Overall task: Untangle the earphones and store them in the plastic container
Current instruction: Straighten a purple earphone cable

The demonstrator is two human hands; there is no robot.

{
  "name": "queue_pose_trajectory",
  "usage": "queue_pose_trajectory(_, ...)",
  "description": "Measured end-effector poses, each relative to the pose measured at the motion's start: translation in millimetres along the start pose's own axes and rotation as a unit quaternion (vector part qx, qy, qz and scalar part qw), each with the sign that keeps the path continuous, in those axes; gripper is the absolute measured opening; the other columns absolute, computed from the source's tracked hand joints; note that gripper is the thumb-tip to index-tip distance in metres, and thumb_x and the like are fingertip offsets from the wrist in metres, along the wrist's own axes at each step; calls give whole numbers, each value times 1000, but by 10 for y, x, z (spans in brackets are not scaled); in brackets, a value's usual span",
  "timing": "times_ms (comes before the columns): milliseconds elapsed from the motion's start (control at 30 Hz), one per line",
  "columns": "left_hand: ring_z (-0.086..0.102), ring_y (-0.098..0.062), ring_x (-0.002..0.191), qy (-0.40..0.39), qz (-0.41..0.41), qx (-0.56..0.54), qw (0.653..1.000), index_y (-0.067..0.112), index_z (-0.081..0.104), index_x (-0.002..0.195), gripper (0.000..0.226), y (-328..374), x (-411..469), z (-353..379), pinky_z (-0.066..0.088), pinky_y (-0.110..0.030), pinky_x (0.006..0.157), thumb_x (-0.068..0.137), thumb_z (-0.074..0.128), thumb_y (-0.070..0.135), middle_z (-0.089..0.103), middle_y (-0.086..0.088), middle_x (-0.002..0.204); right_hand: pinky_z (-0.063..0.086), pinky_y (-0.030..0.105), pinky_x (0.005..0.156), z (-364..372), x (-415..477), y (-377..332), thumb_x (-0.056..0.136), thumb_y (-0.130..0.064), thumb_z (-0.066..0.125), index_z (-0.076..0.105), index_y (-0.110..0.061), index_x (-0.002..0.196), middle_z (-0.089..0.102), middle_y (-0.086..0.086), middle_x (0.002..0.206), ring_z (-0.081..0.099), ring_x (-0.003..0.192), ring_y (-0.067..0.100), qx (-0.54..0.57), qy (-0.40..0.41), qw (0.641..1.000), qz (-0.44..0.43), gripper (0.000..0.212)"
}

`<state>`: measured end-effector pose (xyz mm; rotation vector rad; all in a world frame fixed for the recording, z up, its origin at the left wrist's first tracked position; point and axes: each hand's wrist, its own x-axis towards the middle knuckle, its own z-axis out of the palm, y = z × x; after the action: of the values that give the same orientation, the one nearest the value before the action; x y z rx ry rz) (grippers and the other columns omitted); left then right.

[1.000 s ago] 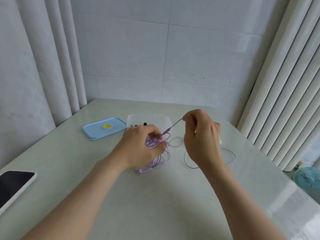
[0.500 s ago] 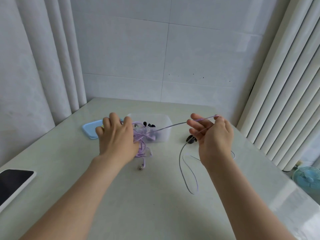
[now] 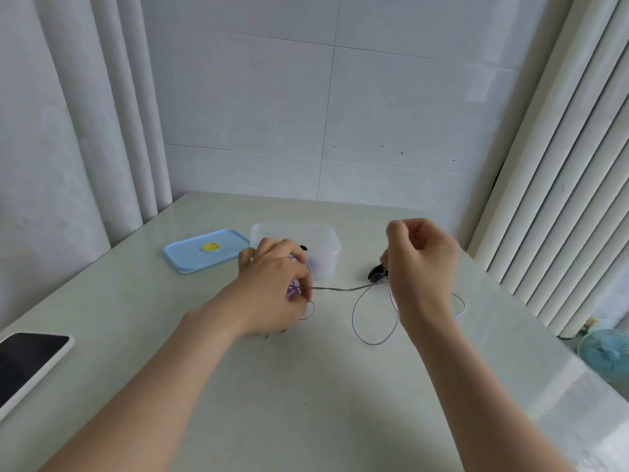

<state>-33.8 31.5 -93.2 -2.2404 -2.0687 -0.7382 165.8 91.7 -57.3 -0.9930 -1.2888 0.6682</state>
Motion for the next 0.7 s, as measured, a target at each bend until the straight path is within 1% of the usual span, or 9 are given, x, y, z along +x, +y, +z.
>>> queue_pose_trajectory(67,32,-6,126,8,-1,-5,1000,35,72,82,23,10,-3,-7,17,-32,90,71,54,46,48,24,125,44,36,55,-1,12,66,78,-28,59,63,-6,69,59,12,55,54,54,34,-134,-51,990,-1,24)
queue_pose_trajectory(167,32,-6,123,19,12,-9,1000,39,73,84,12,17,1,-6,19,-34,93,88,63,40,51,23,120,41,33,54,39,-69,226,74,-27,60,65,-2,73,62,13,64,47,57,28,-402,-150,903,-6,25)
queue_pose_trajectory(233,33,-6,122,33,22,-6,999,38,74,91,16,8,14,18,19,-34,92,99,61,34,56,24,117,49,31,60,78,-140,299,73,-23,61,69,-8,83,68,8,81,63,75,31,-456,-210,865,-4,20)
queue_pose_trajectory(300,35,-7,122,43,29,-7,999,36,72,95,16,3,23,36,17,-33,89,102,58,32,60,24,114,54,37,79,100,-182,321,75,-21,63,72,-16,94,69,2,96,65,99,32,-478,-253,841,-26,22)
queue_pose_trajectory(367,35,-6,122,50,32,-9,998,37,73,97,15,16,26,55,15,-32,88,102,59,33,61,24,115,41,39,95,101,-186,284,78,-17,63,74,-25,105,65,0,114,55,116,33,-513,-266,812,-88,30)
queue_pose_trajectory(467,32,-8,126,55,38,-2,998,39,77,99,14,46,32,77,15,-32,91,100,63,34,53,25,123,36,23,96,129,-190,215,78,-2,59,71,-20,128,63,0,135,55,128,23,-381,-266,877,-123,54)
queue_pose_trajectory(567,33,-11,125,73,47,-1,996,39,78,103,14,66,35,106,23,-36,96,100,64,36,49,20,124,39,3,86,159,-211,155,80,5,50,69,-16,132,71,-5,127,67,112,8,-284,-285,903,-147,59)
queue_pose_trajectory(633,35,-13,121,88,49,1,995,38,77,105,14,59,40,130,28,-39,97,102,63,37,48,17,122,47,6,83,161,-245,132,78,8,44,67,-15,133,74,-5,116,70,95,7,-265,-316,896,-165,63)
queue_pose_trajectory(700,37,-14,119,98,45,11,994,37,76,107,14,55,50,150,29,-39,96,102,63,36,50,17,118,54,25,82,161,-264,129,78,11,42,62,-18,133,73,-4,109,68,92,15,-271,-334,889,-159,65)
